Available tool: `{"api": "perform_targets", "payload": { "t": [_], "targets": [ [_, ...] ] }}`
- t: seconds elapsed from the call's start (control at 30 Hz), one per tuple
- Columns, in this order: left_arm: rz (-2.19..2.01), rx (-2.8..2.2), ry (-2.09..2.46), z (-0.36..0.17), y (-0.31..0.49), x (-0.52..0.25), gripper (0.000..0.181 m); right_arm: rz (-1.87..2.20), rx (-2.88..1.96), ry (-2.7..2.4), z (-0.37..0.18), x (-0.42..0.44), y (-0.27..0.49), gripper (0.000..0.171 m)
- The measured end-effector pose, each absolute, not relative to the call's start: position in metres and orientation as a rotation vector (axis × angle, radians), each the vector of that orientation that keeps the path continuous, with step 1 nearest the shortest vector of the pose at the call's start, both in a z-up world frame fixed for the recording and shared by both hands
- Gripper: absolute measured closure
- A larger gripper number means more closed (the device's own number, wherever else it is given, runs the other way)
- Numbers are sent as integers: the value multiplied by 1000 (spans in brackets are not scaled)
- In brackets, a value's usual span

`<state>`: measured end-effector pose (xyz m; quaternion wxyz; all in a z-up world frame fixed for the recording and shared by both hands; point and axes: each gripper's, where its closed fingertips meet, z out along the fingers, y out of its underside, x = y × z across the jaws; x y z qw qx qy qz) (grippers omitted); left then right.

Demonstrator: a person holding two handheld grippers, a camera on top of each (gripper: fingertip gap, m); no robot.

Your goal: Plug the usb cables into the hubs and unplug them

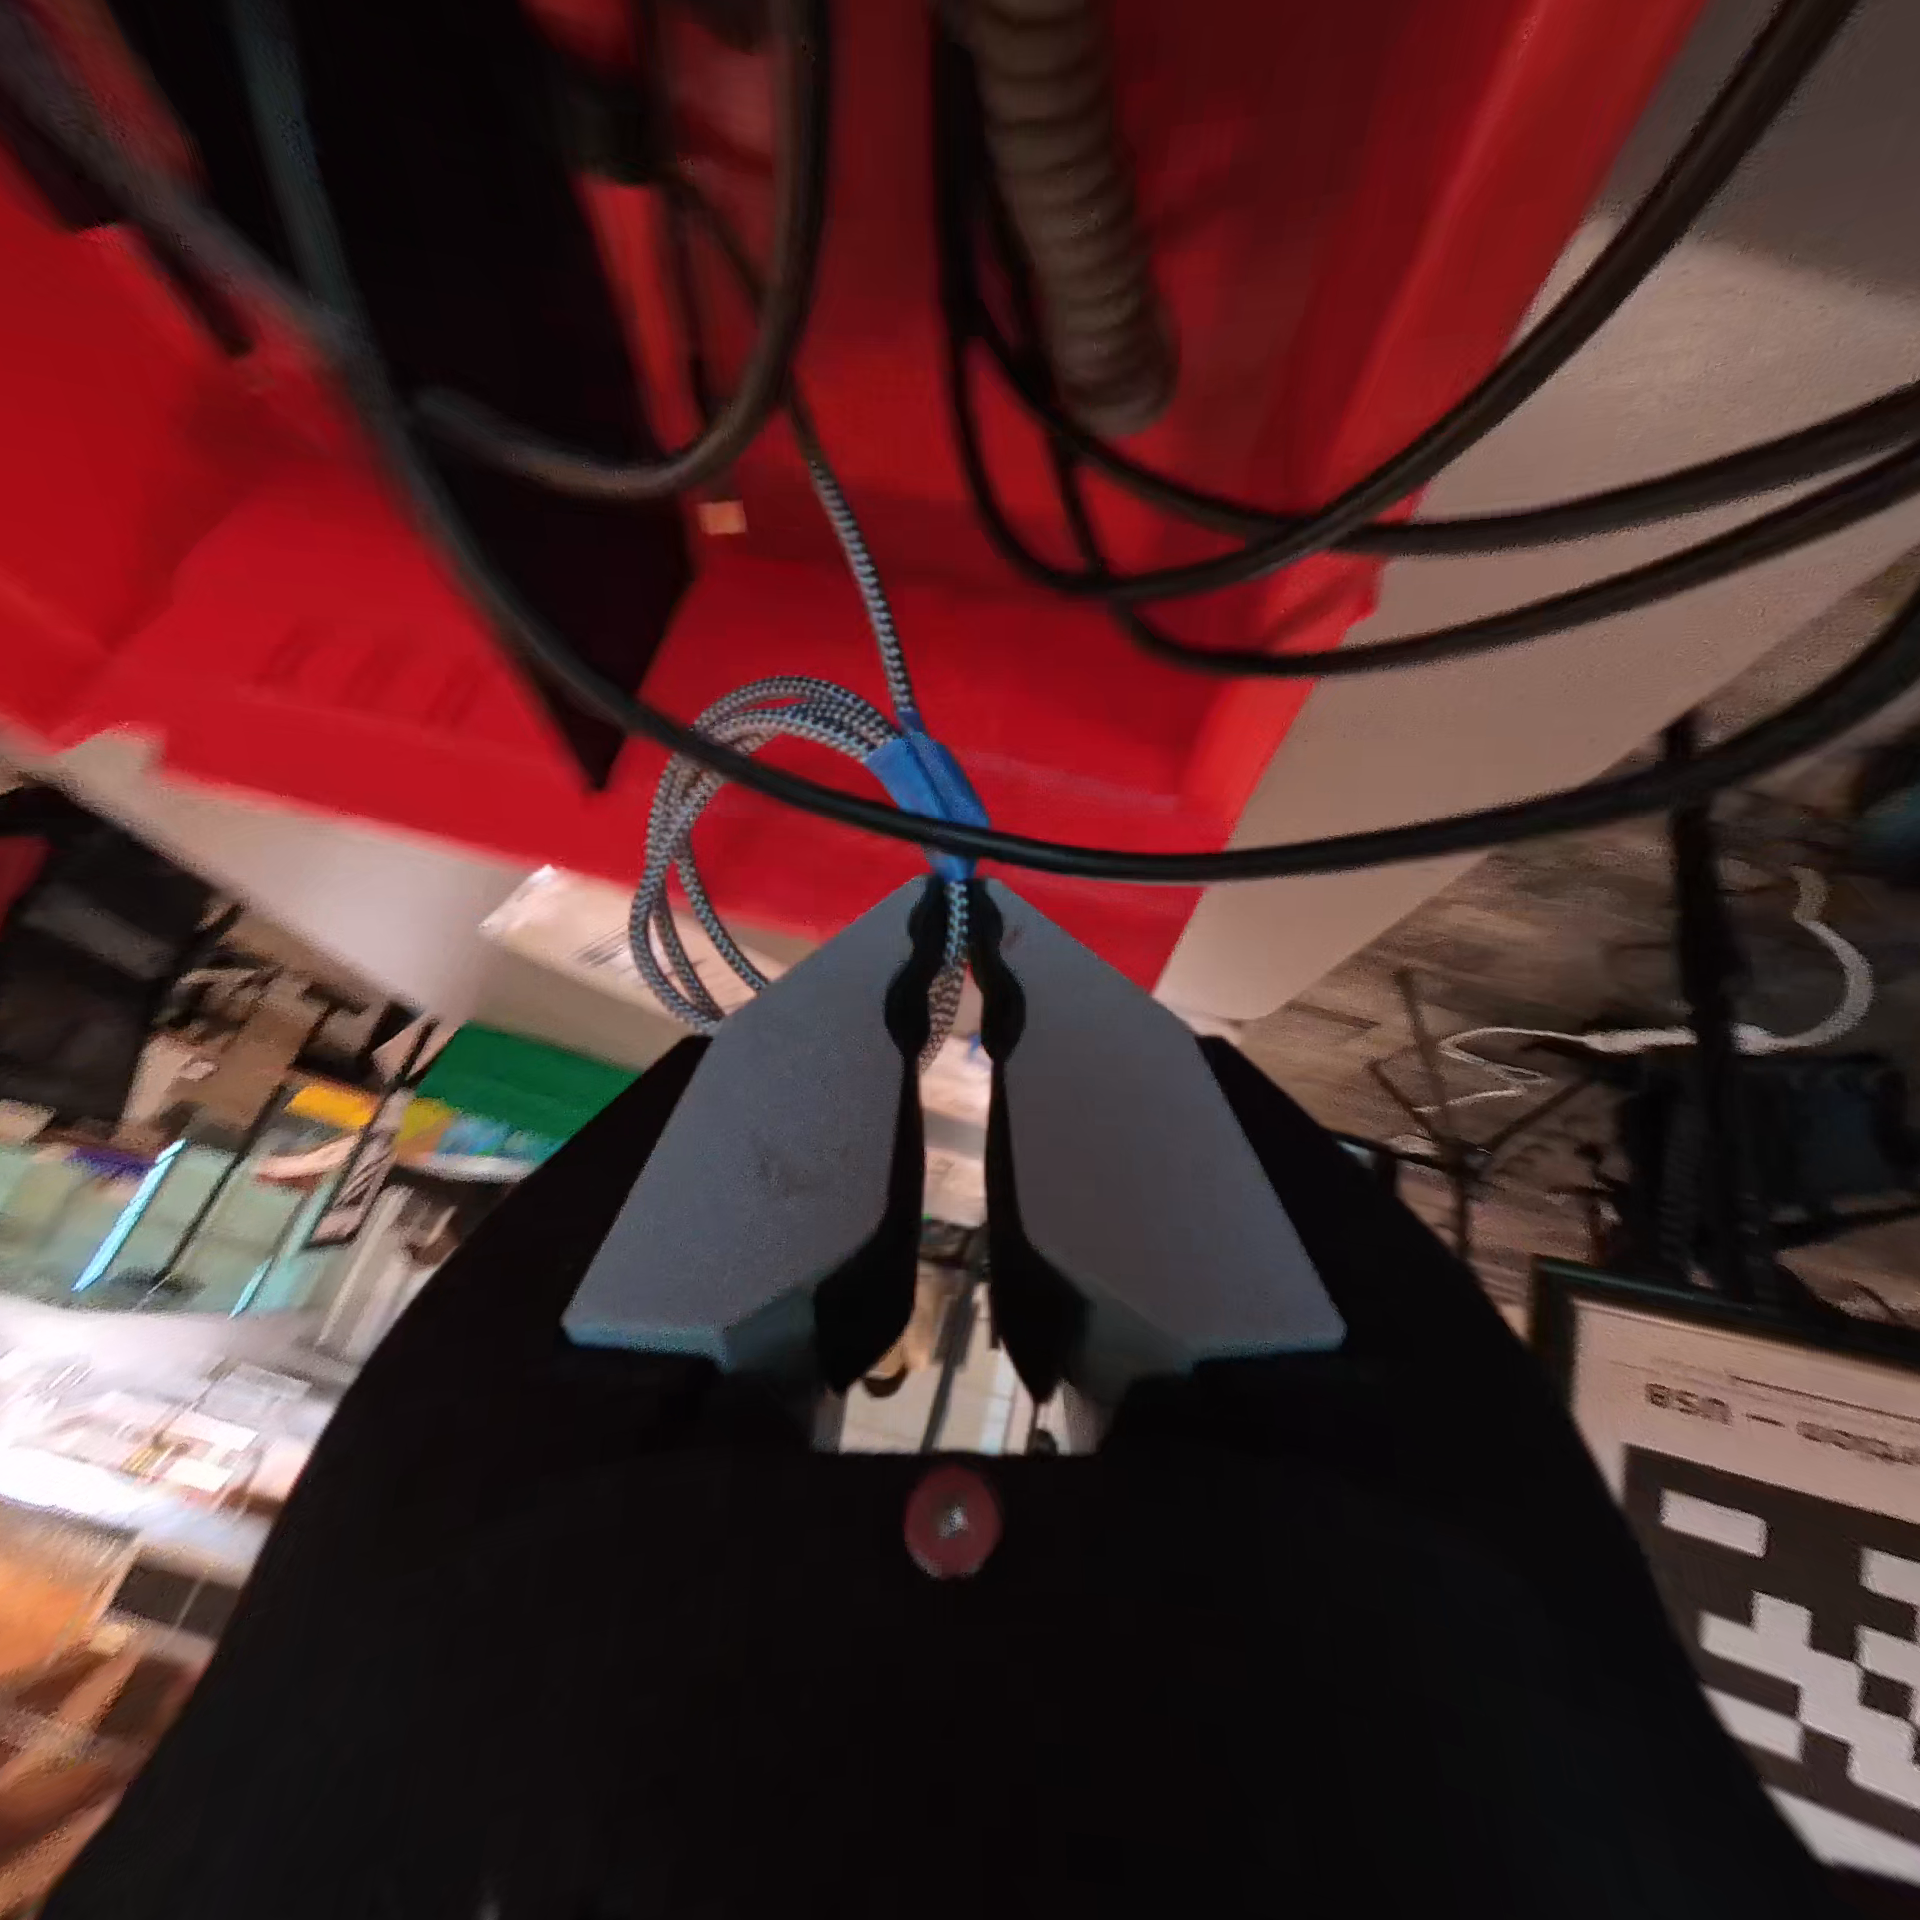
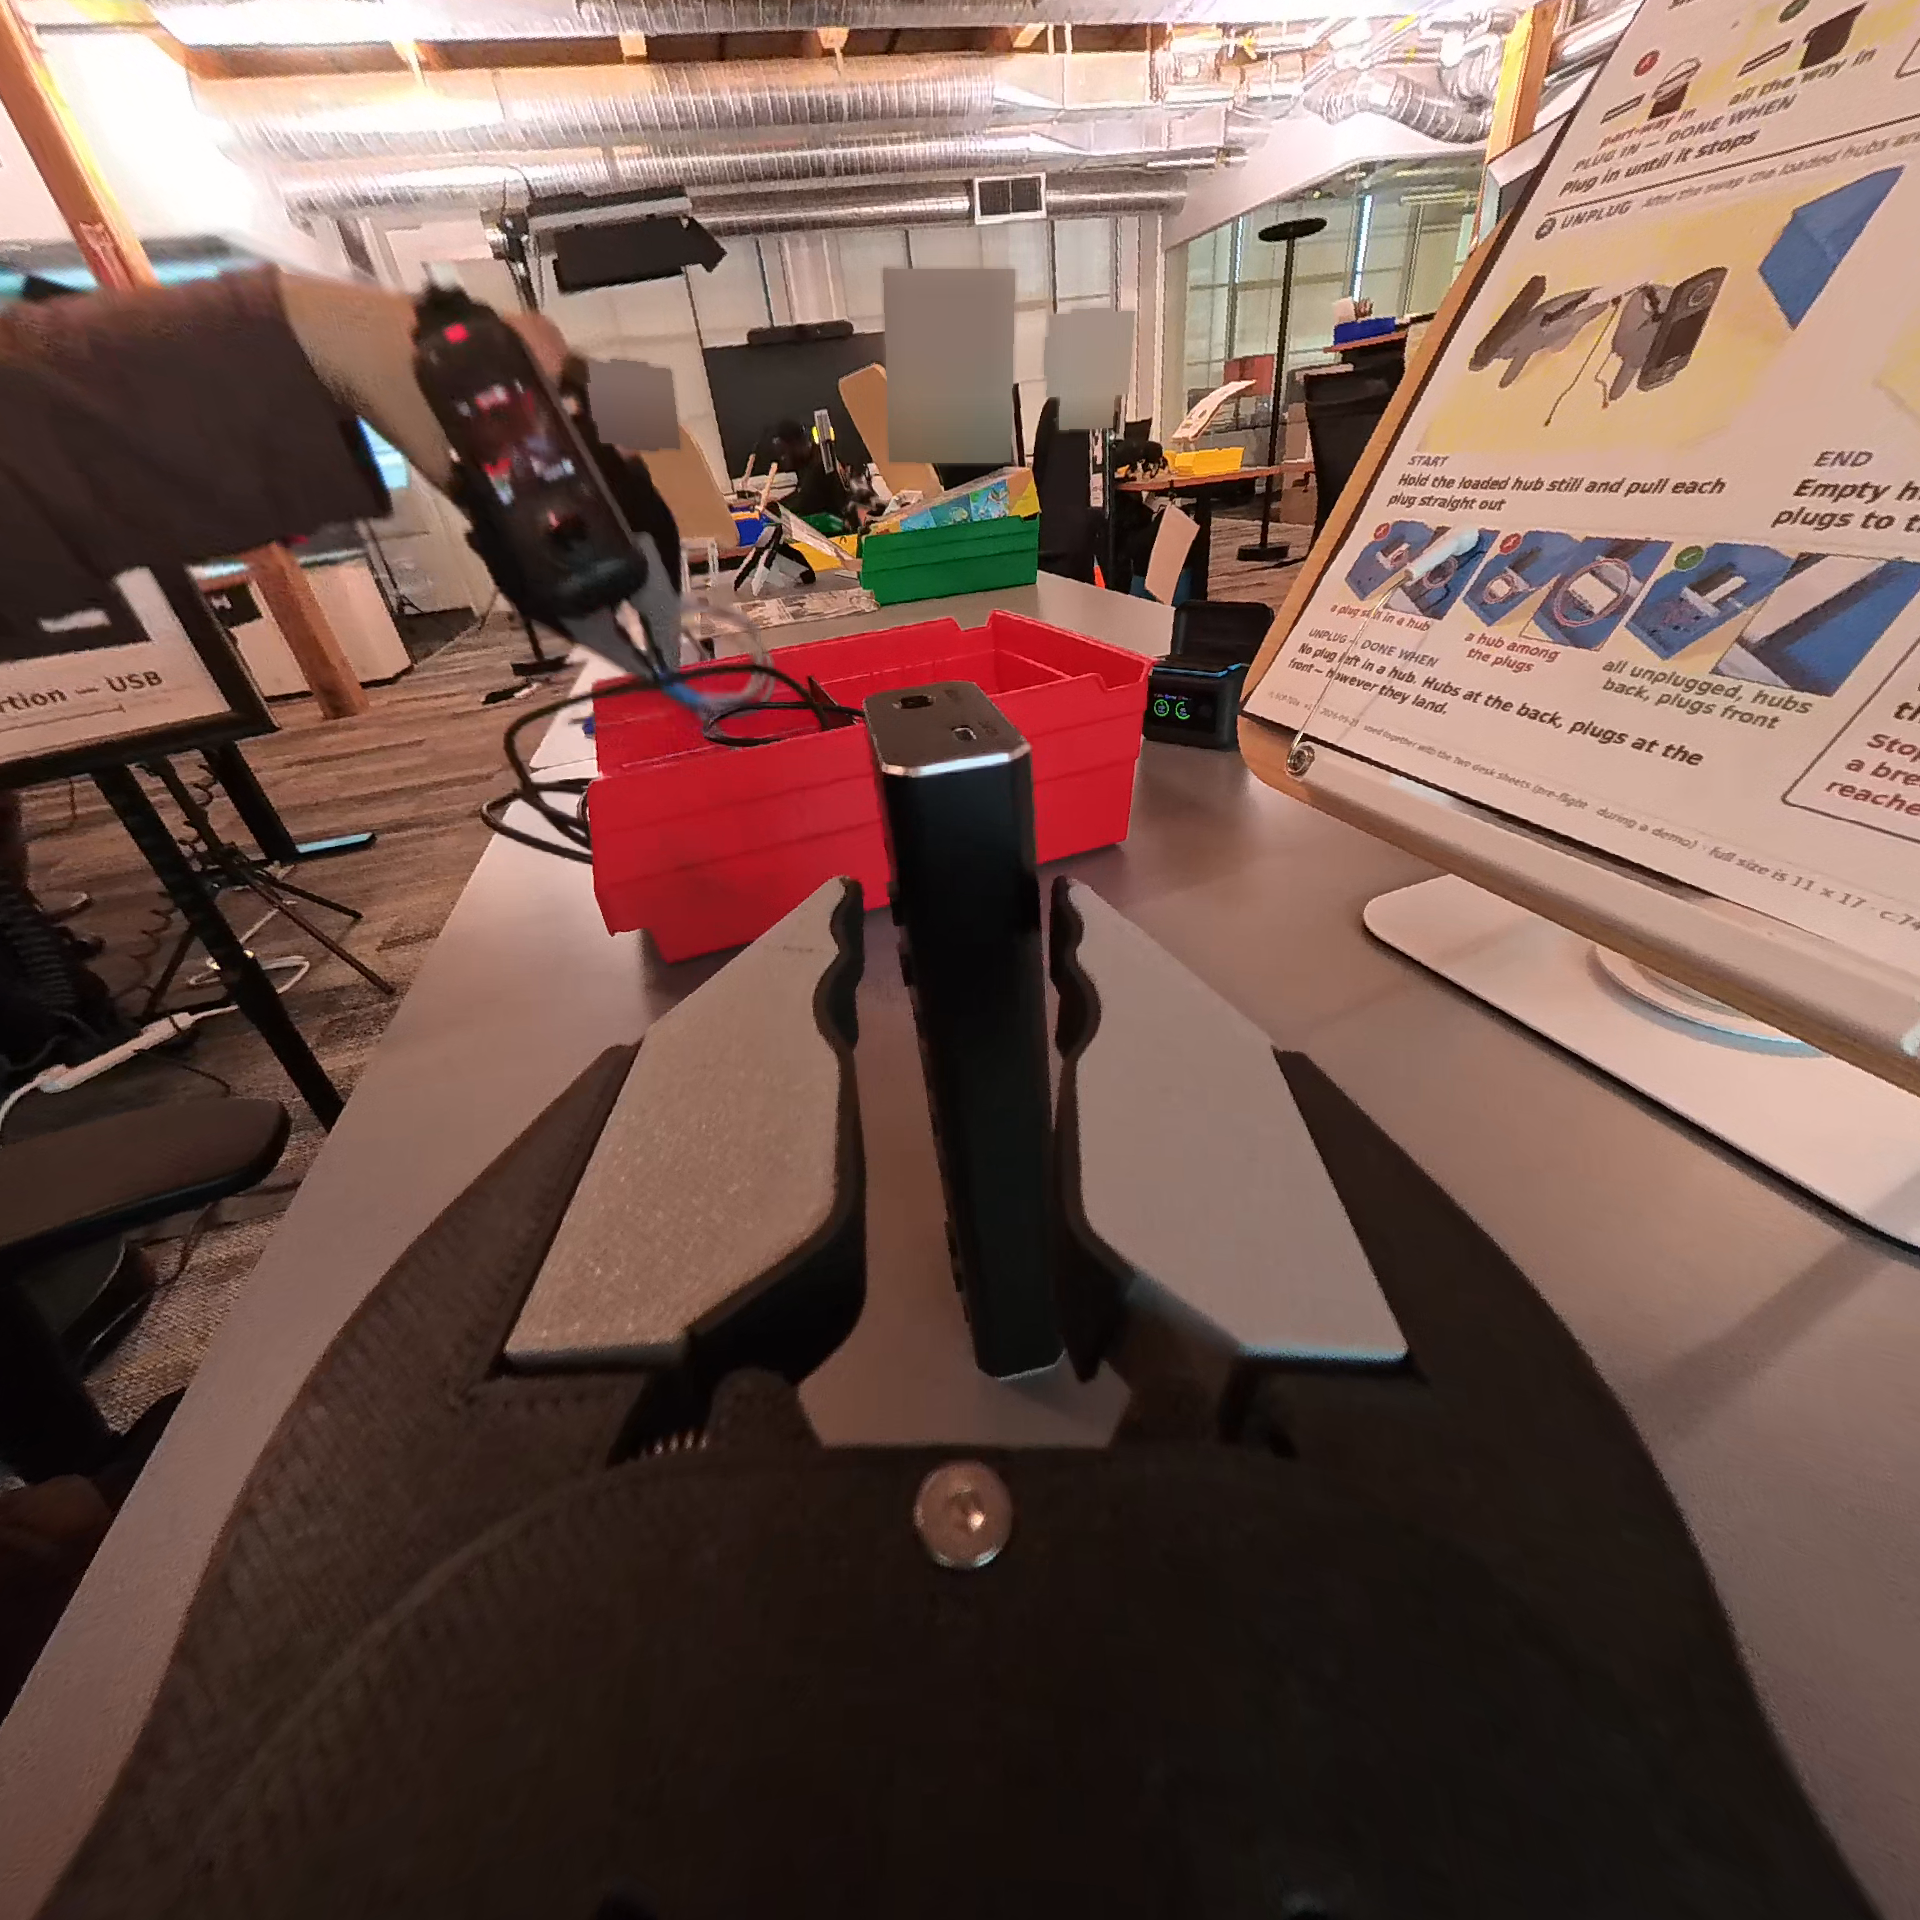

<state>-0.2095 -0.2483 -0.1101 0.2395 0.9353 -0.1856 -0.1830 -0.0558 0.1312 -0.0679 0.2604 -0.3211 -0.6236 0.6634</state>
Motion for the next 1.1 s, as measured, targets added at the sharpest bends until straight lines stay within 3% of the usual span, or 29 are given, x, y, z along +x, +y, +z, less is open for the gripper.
{"api": "perform_targets", "payload": {
  "t": [0.37, 0.73, 1.1],
  "targets": [
    [-1752, 2657, -343, 86, -160, -262, 180, 1795, -864, -1671, -64, -55, 133, 139],
    [-1945, 3104, -143, 93, -89, -193, 179, 1802, -846, -1639, -57, -52, 136, 137],
    [-1476, 3836, -424, 44, -4, -71, 179, 1967, -765, -1478, -11, -29, 150, 123]
  ]
}}
